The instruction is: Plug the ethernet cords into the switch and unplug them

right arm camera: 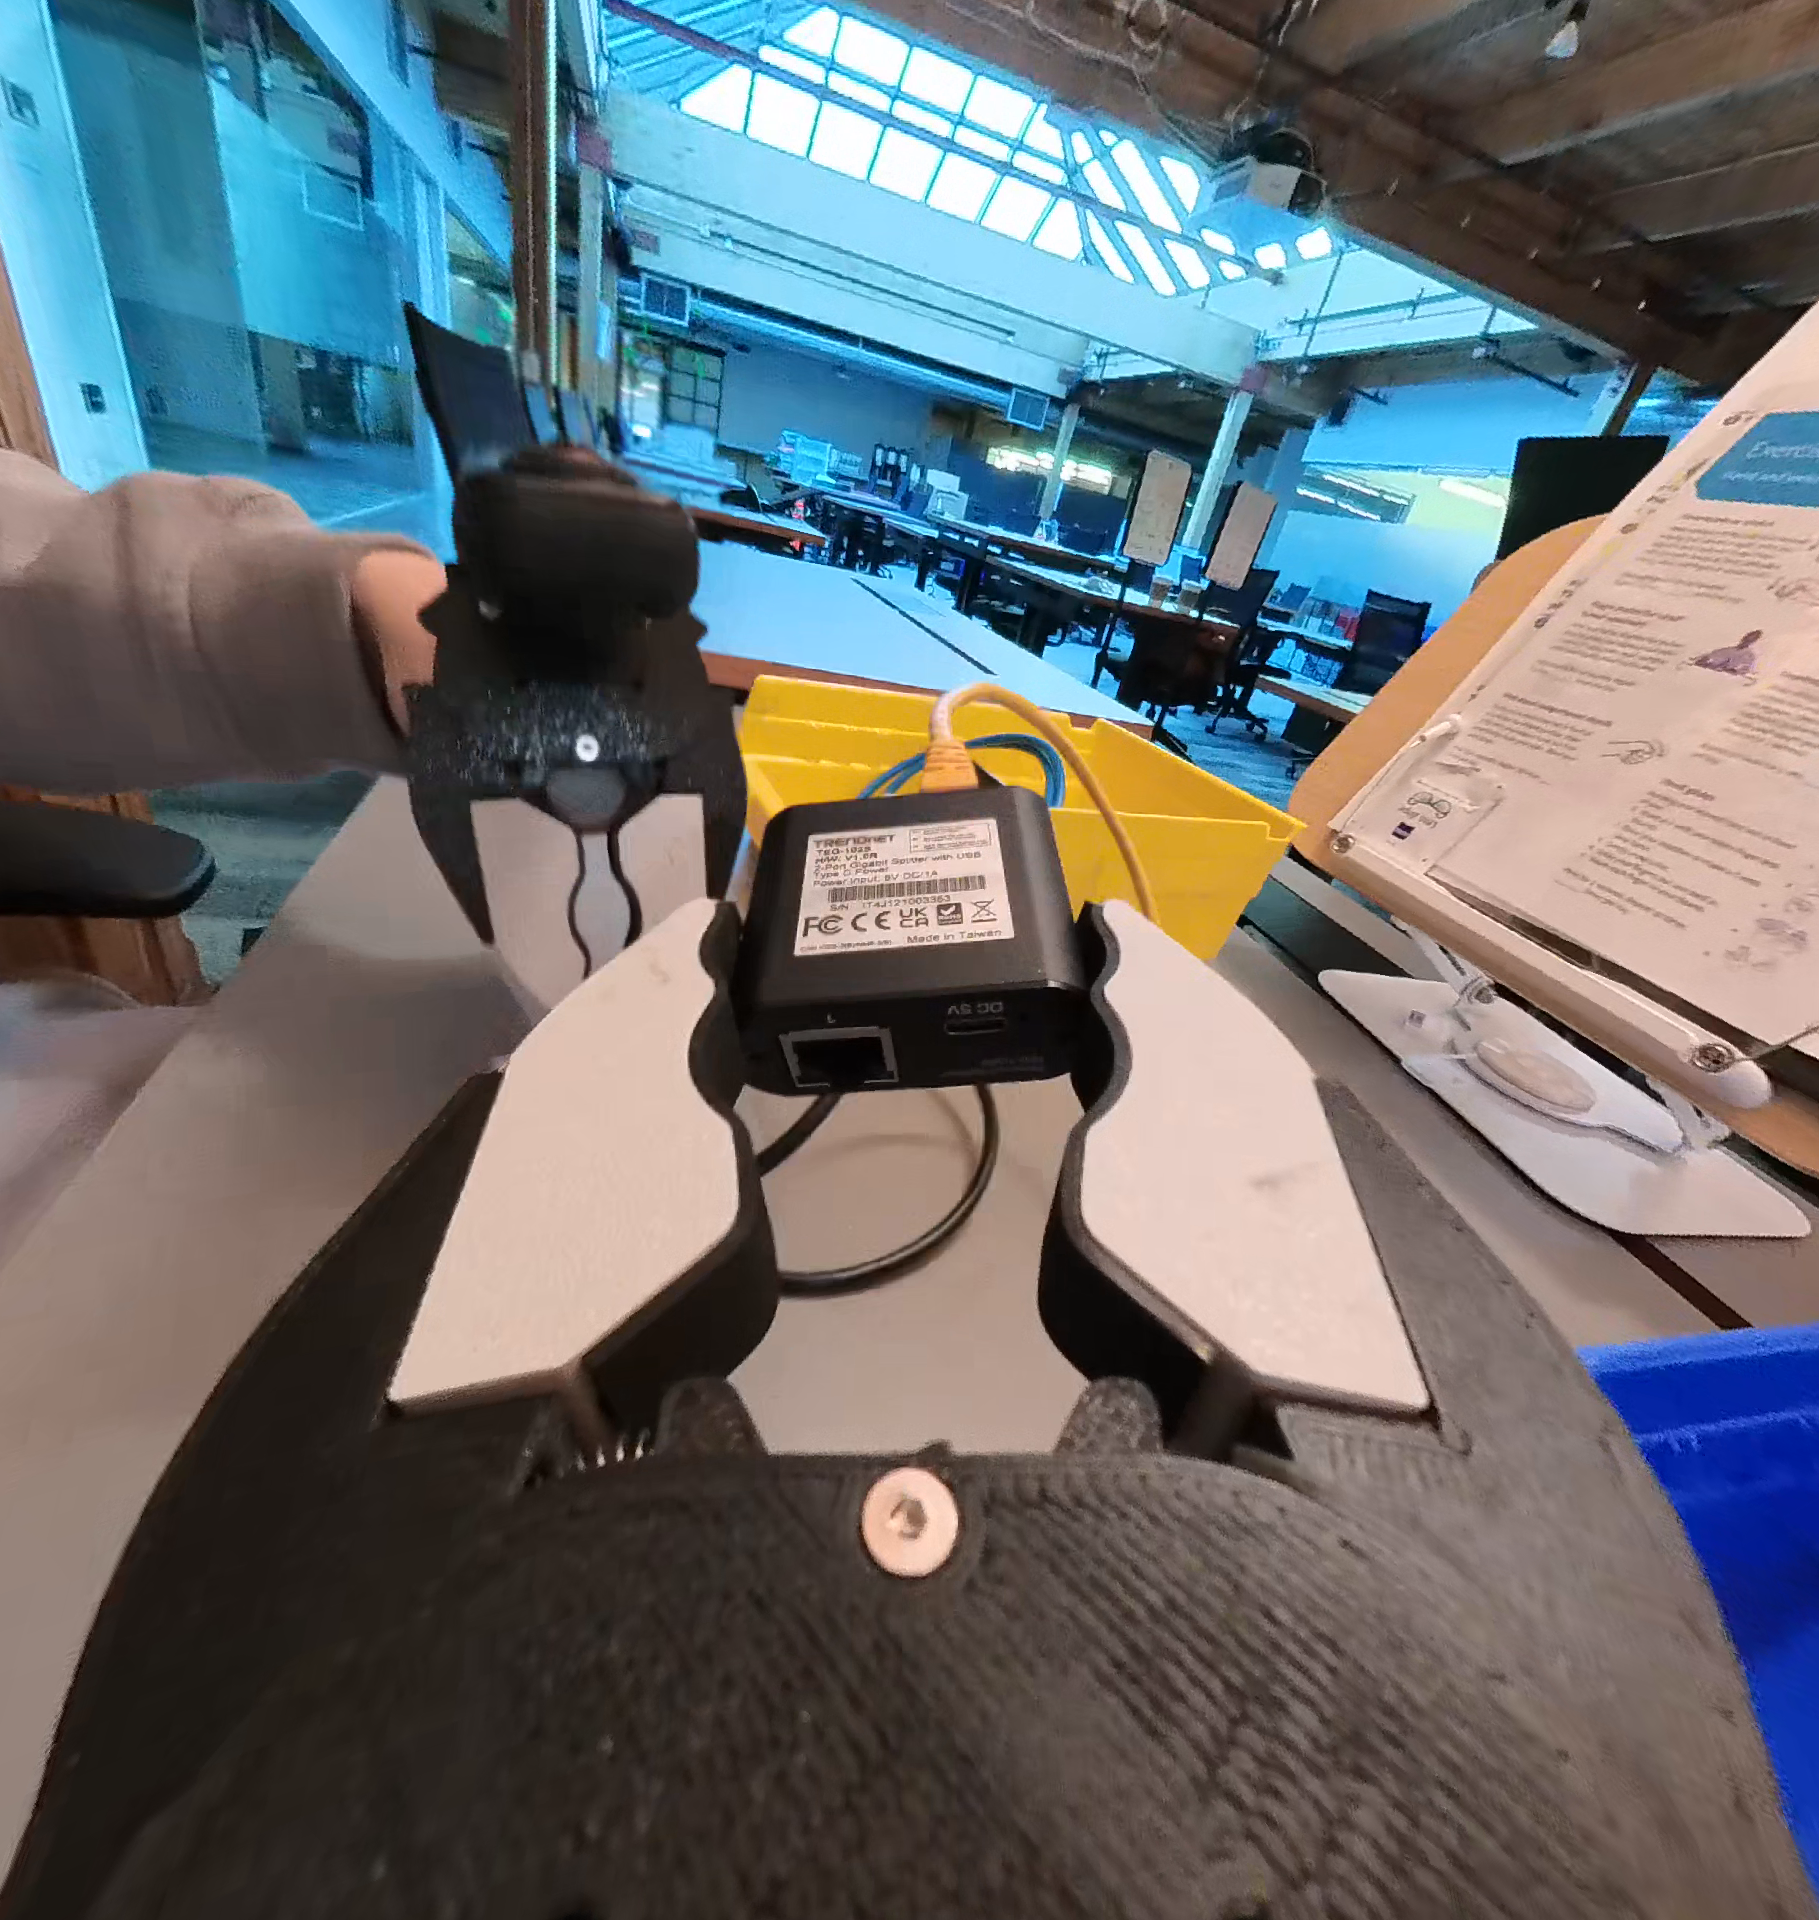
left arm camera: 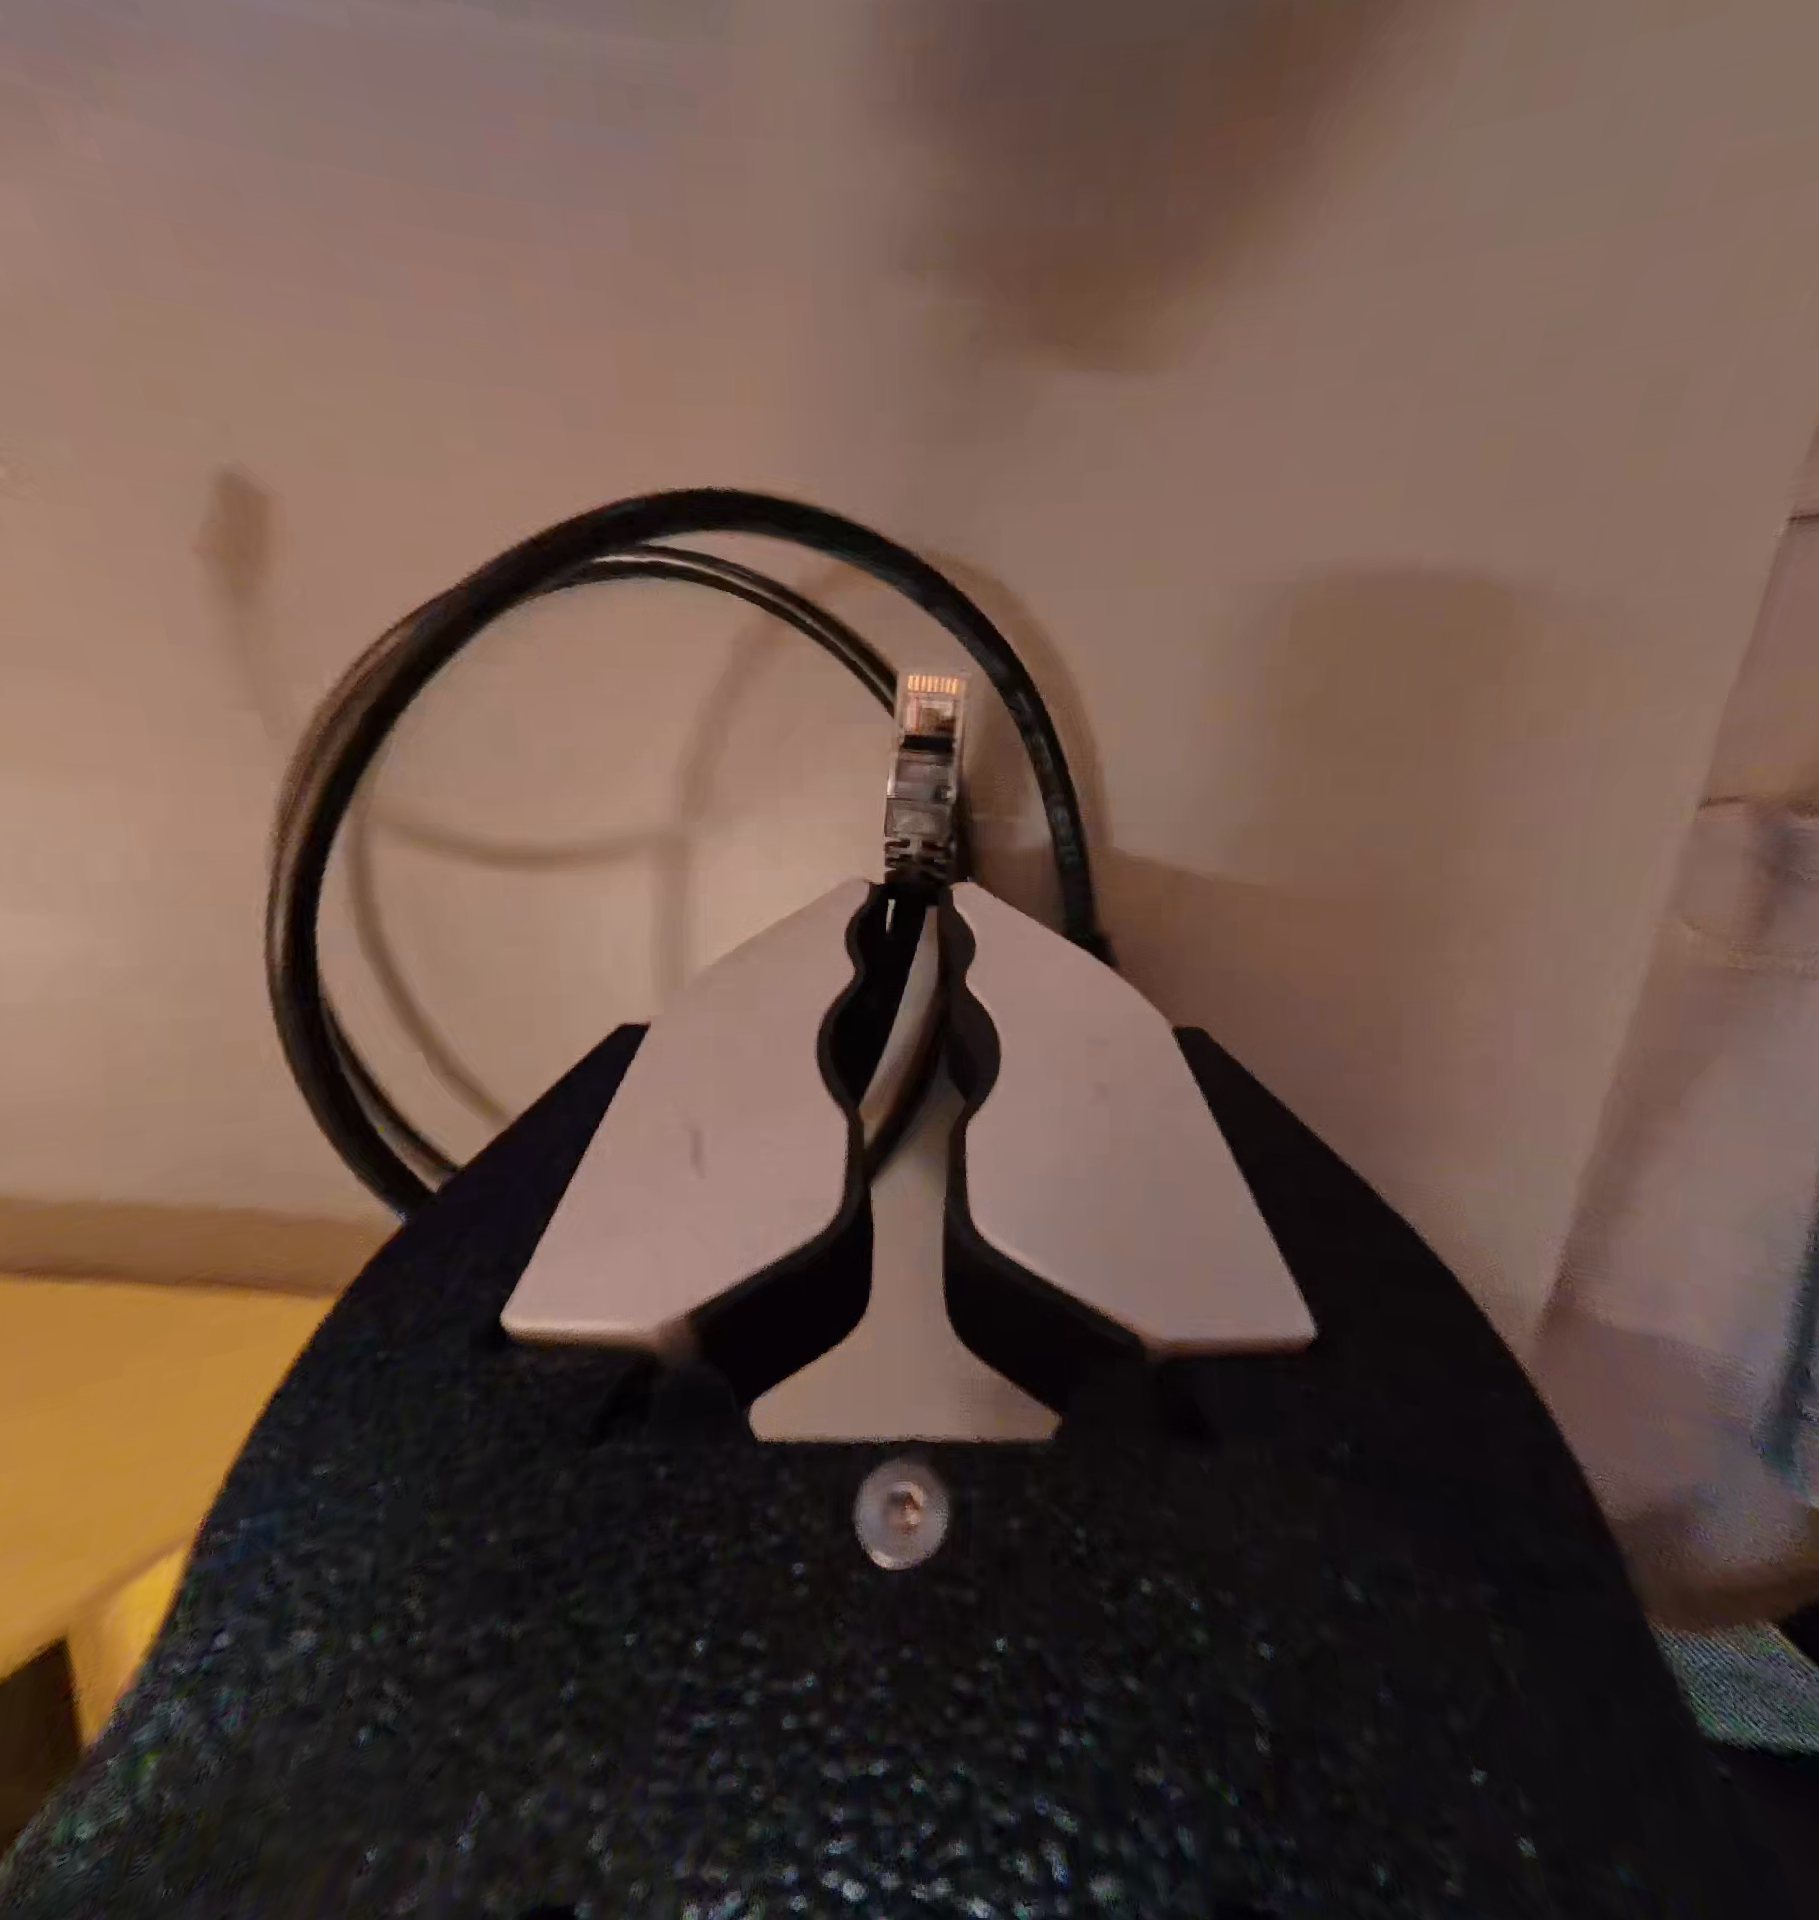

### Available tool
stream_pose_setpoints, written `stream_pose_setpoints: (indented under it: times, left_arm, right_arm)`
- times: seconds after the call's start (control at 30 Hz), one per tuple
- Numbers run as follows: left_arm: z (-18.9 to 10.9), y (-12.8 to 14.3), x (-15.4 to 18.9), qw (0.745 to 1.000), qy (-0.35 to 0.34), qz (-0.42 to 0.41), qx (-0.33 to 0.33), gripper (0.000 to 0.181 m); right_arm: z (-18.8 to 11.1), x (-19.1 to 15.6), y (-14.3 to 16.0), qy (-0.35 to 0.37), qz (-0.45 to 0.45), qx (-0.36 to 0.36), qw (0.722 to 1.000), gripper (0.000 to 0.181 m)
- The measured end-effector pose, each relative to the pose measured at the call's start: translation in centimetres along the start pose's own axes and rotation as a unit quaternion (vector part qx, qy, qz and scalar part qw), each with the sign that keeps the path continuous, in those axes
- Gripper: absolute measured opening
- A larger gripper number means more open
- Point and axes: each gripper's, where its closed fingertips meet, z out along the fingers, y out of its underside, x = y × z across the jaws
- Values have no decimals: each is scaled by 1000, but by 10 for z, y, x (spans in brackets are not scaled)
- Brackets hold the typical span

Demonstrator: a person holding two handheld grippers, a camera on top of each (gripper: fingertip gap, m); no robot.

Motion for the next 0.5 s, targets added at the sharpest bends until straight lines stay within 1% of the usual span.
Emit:
stream_pose_setpoints:
  times: [0.1,0.13,0.23,0.33,0.43,0.5]
  left_arm:
    - [20,-2,9,997,26,39,58,9]
    - [24,-4,8,995,24,48,83,9]
    - [25,-9,4,986,18,30,164,10]
    - [23,-7,4,979,27,4,203,12]
    - [19,-14,4,969,32,-15,245,14]
    - [22,-13,1,971,28,-24,237,19]
  right_arm:
    - [1,-3,-1,-8,2,2,1000,62]
    - [1,-4,0,-9,1,1,1000,63]
    - [3,-6,1,-14,-5,-7,1000,62]
    - [3,-7,0,-19,-3,-2,1000,62]
    - [4,-8,1,-23,2,-1,1000,62]
    - [5,-9,4,-23,1,-5,1000,62]
